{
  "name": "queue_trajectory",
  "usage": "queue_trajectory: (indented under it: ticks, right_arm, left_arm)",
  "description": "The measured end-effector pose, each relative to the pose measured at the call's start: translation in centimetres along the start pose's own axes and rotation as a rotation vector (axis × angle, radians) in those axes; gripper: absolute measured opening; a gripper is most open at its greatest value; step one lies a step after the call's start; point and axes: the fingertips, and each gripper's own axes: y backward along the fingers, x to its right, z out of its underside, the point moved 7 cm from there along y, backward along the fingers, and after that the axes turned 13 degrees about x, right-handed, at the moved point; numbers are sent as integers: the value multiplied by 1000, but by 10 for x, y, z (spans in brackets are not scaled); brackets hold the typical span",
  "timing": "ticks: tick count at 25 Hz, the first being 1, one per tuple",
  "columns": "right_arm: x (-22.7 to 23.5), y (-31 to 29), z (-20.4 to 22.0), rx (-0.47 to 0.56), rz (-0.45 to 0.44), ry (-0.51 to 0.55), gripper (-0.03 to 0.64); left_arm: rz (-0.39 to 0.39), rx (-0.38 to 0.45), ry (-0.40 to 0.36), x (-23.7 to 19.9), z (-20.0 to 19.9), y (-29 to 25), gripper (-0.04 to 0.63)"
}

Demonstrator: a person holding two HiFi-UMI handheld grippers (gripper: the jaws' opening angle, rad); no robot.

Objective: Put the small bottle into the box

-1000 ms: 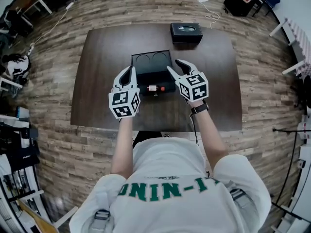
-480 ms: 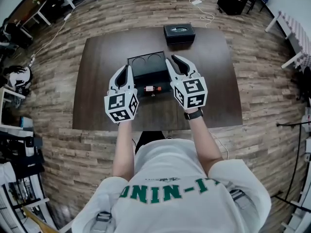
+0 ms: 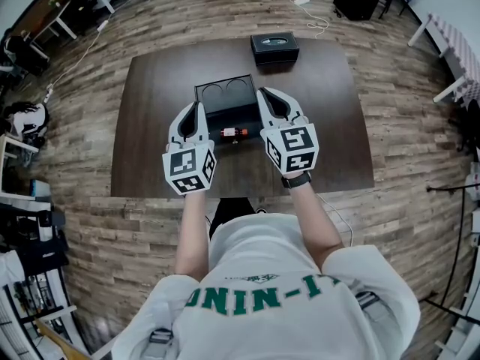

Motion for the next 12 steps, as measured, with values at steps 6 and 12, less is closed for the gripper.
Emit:
queue_trajectory:
  ticks: [6, 12]
  right_arm:
    - [1, 2, 4, -8, 12, -5, 15]
    - [3, 3, 3, -6, 17, -24, 15]
  left_arm:
    - [-4, 1, -4, -1, 3, 4, 12]
    - [-7, 6, -7, -2, 2, 4, 12]
